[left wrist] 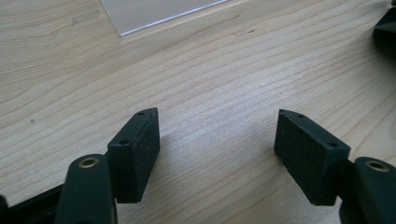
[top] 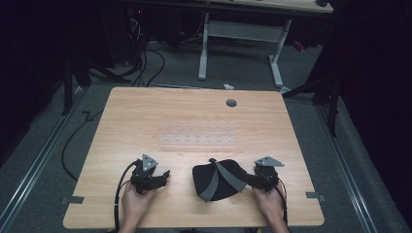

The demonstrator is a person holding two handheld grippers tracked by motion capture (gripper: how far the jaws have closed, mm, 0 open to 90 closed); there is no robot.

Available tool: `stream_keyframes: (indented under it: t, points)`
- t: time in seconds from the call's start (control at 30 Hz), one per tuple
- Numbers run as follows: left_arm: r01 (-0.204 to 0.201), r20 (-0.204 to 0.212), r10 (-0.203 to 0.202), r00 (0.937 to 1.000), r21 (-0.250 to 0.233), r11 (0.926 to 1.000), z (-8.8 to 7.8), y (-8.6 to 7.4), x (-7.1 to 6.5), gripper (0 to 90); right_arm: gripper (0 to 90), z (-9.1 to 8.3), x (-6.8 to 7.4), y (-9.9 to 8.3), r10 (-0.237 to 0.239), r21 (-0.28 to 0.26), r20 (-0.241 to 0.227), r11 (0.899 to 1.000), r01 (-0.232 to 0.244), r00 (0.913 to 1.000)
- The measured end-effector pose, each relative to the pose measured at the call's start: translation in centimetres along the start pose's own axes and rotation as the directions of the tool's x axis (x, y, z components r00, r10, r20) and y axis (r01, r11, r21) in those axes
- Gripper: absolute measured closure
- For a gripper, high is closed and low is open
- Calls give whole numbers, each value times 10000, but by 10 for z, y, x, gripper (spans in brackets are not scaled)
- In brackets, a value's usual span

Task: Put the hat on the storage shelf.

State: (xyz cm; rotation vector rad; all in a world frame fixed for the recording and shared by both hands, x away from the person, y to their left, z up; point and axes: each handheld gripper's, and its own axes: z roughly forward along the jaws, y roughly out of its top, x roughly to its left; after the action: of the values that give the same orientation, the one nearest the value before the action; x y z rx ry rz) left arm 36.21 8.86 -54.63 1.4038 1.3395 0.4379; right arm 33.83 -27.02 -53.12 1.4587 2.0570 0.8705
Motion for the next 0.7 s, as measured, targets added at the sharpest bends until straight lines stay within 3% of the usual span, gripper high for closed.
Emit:
stream_keyframes:
  t: [0.5,0.7]
  points:
    - [-4,24,4,10000,13,10000,0,0,0,308,455,-5,-4,-1,184,-143,255,9997,-180,9995]
    - [-6,25,6,10000,13,10000,0,0,0,307,490,-14,-8,-2,549,-518,-32,9971,-550,9985]
